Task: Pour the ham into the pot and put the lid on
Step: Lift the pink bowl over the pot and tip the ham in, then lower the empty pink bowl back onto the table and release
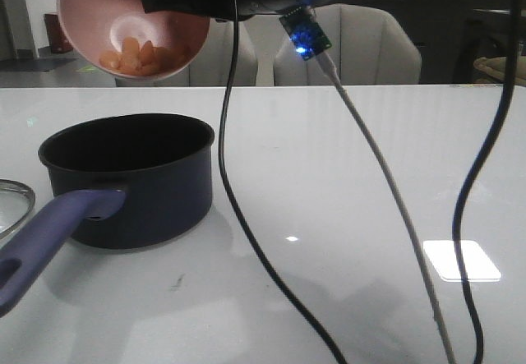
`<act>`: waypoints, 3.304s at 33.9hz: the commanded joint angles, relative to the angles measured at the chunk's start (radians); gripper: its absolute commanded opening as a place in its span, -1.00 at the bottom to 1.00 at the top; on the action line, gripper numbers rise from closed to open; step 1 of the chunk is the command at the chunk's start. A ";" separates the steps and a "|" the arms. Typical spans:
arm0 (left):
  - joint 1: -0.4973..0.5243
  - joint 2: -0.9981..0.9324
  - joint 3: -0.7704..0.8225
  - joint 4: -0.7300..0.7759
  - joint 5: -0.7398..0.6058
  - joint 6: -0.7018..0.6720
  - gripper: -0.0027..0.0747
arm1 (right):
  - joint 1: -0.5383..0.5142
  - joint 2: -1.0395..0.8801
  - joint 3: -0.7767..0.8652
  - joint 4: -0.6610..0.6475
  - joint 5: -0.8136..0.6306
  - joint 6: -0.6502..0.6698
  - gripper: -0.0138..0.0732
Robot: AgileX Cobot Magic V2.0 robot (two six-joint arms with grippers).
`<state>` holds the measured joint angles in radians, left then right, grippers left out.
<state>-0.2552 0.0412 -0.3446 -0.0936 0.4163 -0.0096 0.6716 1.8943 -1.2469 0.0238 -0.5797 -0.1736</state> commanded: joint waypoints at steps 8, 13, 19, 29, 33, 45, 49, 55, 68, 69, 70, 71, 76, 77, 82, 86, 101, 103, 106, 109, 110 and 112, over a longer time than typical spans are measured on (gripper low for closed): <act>-0.004 0.011 -0.026 -0.011 -0.080 -0.002 0.67 | 0.035 0.041 -0.015 -0.047 -0.313 -0.492 -0.37; -0.004 0.011 -0.026 -0.011 -0.080 -0.002 0.67 | 0.044 0.092 -0.015 -0.044 -0.433 -0.714 -0.37; -0.004 0.011 -0.026 -0.011 -0.080 -0.002 0.67 | 0.044 0.152 -0.015 -0.044 -0.662 -0.955 -0.37; -0.004 0.011 -0.026 -0.011 -0.080 -0.002 0.67 | 0.044 0.193 -0.016 -0.103 -0.708 -1.115 -0.37; -0.004 0.011 -0.026 -0.011 -0.080 -0.002 0.67 | 0.044 0.193 -0.018 -0.104 -0.708 -1.102 -0.37; -0.004 0.011 -0.026 -0.011 -0.080 -0.002 0.67 | 0.044 0.118 -0.017 0.049 -0.625 -0.208 -0.37; -0.004 0.011 -0.026 -0.011 -0.080 -0.002 0.67 | 0.044 0.047 -0.017 0.057 -0.426 0.031 -0.37; -0.004 0.011 -0.026 -0.011 -0.080 -0.002 0.67 | 0.042 -0.100 -0.017 0.086 0.027 0.103 -0.37; -0.004 0.011 -0.026 -0.011 -0.080 -0.002 0.67 | -0.158 -0.372 -0.017 0.093 0.795 0.116 -0.37; -0.004 0.011 -0.026 -0.011 -0.080 -0.002 0.67 | -0.180 -0.378 -0.017 0.093 0.847 0.122 -0.37; -0.004 0.011 -0.026 -0.011 -0.080 -0.002 0.67 | -0.207 -0.382 -0.017 0.098 0.899 0.125 -0.37; -0.004 0.011 -0.026 -0.011 -0.080 -0.002 0.67 | -0.229 -0.382 -0.017 0.101 0.939 0.125 -0.37; -0.004 0.011 -0.026 -0.011 -0.080 -0.002 0.67 | -0.339 -0.360 -0.007 0.139 1.120 0.125 -0.37; -0.004 0.011 -0.026 -0.011 -0.080 -0.002 0.67 | -0.351 -0.355 -0.003 0.145 1.137 0.125 -0.37; -0.004 0.011 -0.026 -0.011 -0.080 -0.002 0.67 | -0.411 -0.311 0.046 0.148 1.148 0.125 -0.37; -0.004 0.011 -0.026 -0.011 -0.080 -0.002 0.67 | -0.435 -0.276 0.080 0.152 1.145 0.125 -0.37; -0.004 0.011 -0.026 -0.011 -0.080 -0.002 0.67 | -0.449 -0.171 0.092 0.151 1.145 0.125 -0.24; -0.004 0.011 -0.026 -0.011 -0.080 -0.002 0.67 | -0.449 -0.163 0.092 0.142 1.144 0.124 -0.14; -0.004 0.011 -0.026 -0.011 -0.080 -0.002 0.67 | -0.449 -0.161 0.092 0.120 1.139 0.124 0.06; -0.004 0.011 -0.026 -0.011 -0.080 -0.002 0.67 | -0.449 -0.166 0.091 0.093 1.142 0.124 0.24; -0.004 0.011 -0.026 -0.011 -0.080 -0.002 0.67 | -0.449 -0.170 0.091 0.087 1.144 0.124 0.28; -0.004 0.011 -0.026 -0.011 -0.080 -0.002 0.67 | -0.449 -0.187 0.091 0.085 1.146 0.120 0.32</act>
<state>-0.2552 0.0412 -0.3446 -0.0936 0.4163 -0.0096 0.2291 1.7766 -1.1334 0.1268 0.5953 -0.0448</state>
